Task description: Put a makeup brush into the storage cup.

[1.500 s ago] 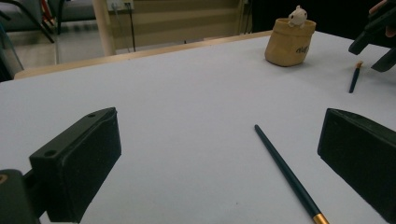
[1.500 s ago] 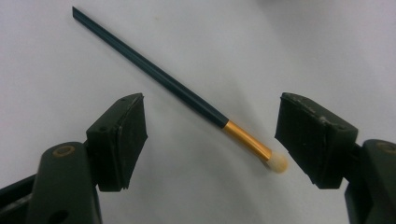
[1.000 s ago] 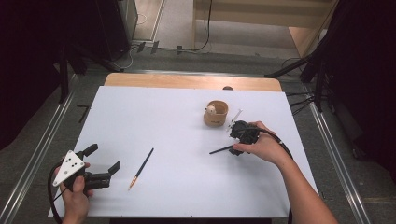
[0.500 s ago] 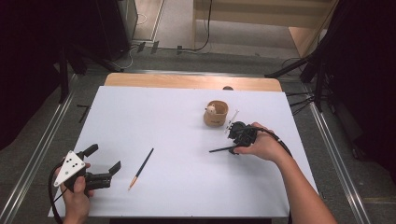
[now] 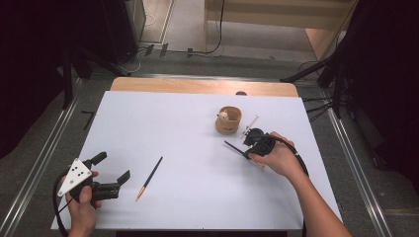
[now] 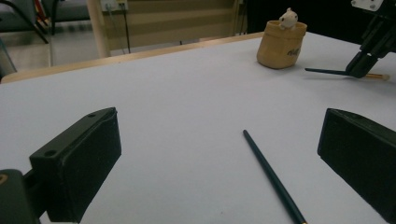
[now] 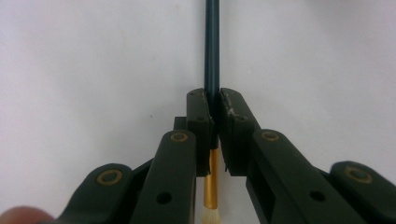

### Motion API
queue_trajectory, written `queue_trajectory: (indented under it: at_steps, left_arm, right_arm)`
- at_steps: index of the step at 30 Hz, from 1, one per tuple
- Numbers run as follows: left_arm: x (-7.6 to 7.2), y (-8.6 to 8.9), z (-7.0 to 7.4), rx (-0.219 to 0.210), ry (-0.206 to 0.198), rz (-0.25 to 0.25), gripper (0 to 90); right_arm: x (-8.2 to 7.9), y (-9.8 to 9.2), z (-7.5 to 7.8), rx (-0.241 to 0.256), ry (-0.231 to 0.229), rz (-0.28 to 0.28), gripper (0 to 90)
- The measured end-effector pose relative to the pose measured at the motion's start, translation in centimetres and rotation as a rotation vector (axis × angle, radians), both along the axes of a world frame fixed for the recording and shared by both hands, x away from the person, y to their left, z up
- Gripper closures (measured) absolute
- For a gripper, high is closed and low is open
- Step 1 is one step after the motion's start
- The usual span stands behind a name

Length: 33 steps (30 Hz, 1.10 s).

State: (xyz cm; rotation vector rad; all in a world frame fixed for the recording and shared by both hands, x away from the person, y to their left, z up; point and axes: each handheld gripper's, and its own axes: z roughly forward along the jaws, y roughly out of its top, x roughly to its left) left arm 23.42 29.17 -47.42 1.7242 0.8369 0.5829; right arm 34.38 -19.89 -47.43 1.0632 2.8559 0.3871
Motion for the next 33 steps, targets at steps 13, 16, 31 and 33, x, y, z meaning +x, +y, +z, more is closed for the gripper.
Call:
queue_trajectory:
  at_steps: [13,16,31,33]
  left_arm:
    - [1.4,-2.9,2.0,-0.031,0.013,-0.019,11.7]
    - [1.8,-3.8,2.4,-0.037,0.013,-0.036,11.2]
    - [3.7,-9.4,4.0,-0.05,0.015,-0.128,10.7]
    - [4.0,-9.9,4.3,-0.063,0.013,-0.132,11.0]
  right_arm:
    - [-3.7,-1.5,3.6,0.247,-0.238,-0.081,84.8]
    - [-4.2,-1.4,3.9,0.266,-0.269,-0.091,84.8]
    - [-7.6,-1.9,5.0,0.45,-0.447,-0.207,84.8]
    - [-7.8,-2.0,5.0,0.459,-0.458,-0.215,84.8]
